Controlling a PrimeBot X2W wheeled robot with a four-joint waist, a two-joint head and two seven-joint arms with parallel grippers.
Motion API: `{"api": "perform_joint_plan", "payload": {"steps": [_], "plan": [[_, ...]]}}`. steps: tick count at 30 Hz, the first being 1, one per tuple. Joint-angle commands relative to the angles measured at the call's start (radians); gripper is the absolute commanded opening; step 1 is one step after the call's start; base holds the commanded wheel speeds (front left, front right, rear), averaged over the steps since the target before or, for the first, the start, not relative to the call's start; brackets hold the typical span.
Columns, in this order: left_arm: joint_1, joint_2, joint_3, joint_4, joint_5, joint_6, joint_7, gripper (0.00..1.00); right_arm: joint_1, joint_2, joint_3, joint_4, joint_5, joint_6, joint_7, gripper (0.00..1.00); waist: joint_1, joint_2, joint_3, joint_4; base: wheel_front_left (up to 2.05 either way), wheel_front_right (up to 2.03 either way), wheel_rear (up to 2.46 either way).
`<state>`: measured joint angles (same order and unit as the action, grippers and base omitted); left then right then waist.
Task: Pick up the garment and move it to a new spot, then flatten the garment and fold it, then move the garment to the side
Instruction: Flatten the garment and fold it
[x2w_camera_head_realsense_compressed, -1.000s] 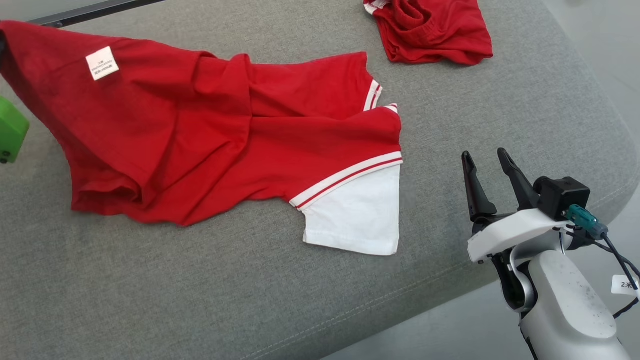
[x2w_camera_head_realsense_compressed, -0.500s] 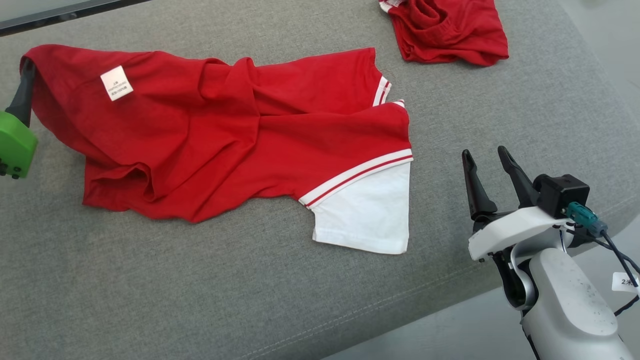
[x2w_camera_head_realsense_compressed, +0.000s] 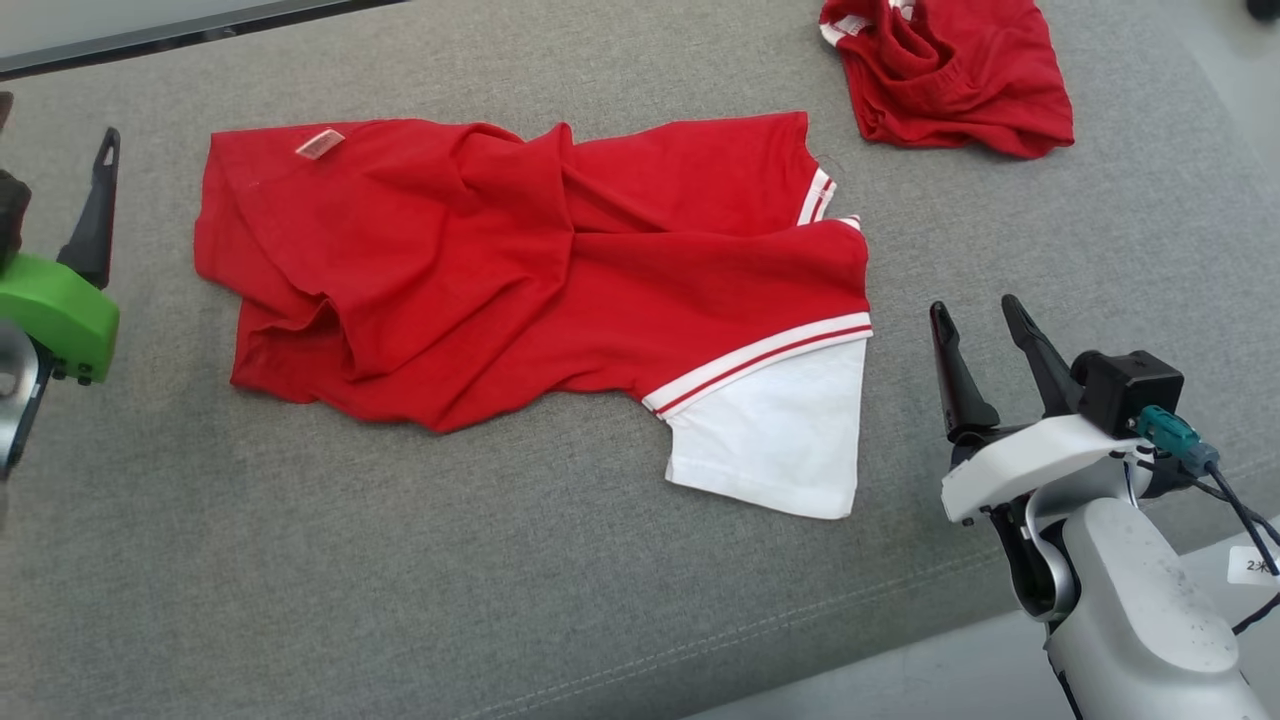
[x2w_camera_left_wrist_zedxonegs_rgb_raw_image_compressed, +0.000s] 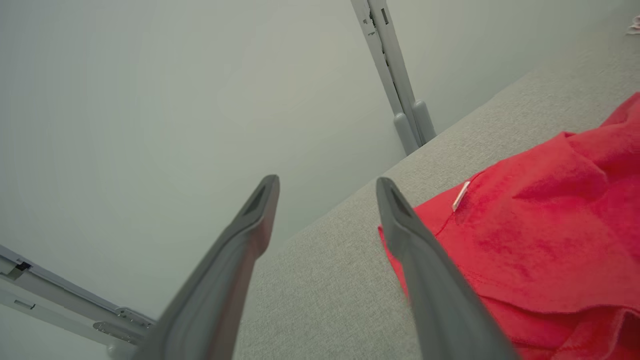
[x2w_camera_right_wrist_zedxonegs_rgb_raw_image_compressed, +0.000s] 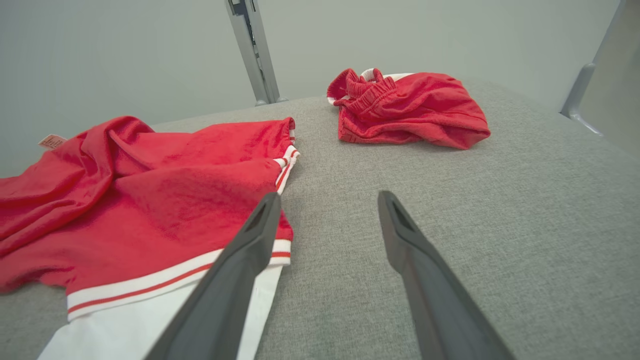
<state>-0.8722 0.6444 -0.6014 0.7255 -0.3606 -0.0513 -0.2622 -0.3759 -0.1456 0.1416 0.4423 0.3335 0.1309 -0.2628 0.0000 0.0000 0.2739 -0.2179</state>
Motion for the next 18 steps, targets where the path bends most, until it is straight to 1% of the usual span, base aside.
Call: {"api": "perform_joint_plan", "payload": {"steps": [1, 6, 8, 10, 12, 13, 18], "plan": [[0.024, -0.011, 0.022, -0.027, -0.003, 0.005, -0.002, 1.00, 0.004, -0.006, -0.004, 0.000, -0.004, 0.000, -0.004, 1.00, 0.0000, 0.0000, -0.008, 0.014, 0.00, 0.00, 0.00], [0.089, -0.040, 0.055, -0.080, 0.003, -0.025, -0.002, 1.00, 0.005, -0.009, -0.008, 0.000, -0.003, 0.000, -0.004, 1.00, 0.0000, 0.0000, -0.007, 0.031, 0.00, 0.00, 0.00], [0.112, -0.059, 0.056, -0.083, -0.017, -0.049, -0.002, 1.00, 0.004, -0.011, -0.004, 0.003, 0.000, 0.000, -0.004, 1.00, 0.0000, 0.0000, -0.007, 0.036, 0.00, 0.00, 0.00], [0.127, -0.065, 0.040, -0.068, -0.046, -0.069, -0.002, 1.00, 0.001, -0.011, 0.004, 0.006, 0.000, 0.000, -0.004, 1.00, 0.0000, 0.0000, -0.006, 0.038, 0.00, 0.00, 0.00], [0.138, -0.066, -0.003, -0.058, -0.079, -0.078, -0.002, 1.00, -0.006, -0.009, 0.011, 0.008, 0.001, 0.000, -0.004, 1.00, 0.0000, 0.0000, -0.006, 0.036, 0.00, 0.00, 0.00], [0.142, -0.061, -0.044, -0.065, -0.101, -0.078, -0.002, 1.00, -0.009, -0.008, 0.013, 0.009, 0.003, 0.000, -0.004, 1.00, 0.0000, 0.0000, -0.006, 0.033, 0.00, 0.00, 0.00], [0.118, 0.005, -0.211, -0.096, -0.250, -0.079, 0.038, 1.00, 0.000, -0.007, 0.019, 0.013, 0.008, 0.000, -0.004, 1.00, 0.0000, 0.0000, -0.005, 0.024, 0.00, 0.00, 0.00]]}}
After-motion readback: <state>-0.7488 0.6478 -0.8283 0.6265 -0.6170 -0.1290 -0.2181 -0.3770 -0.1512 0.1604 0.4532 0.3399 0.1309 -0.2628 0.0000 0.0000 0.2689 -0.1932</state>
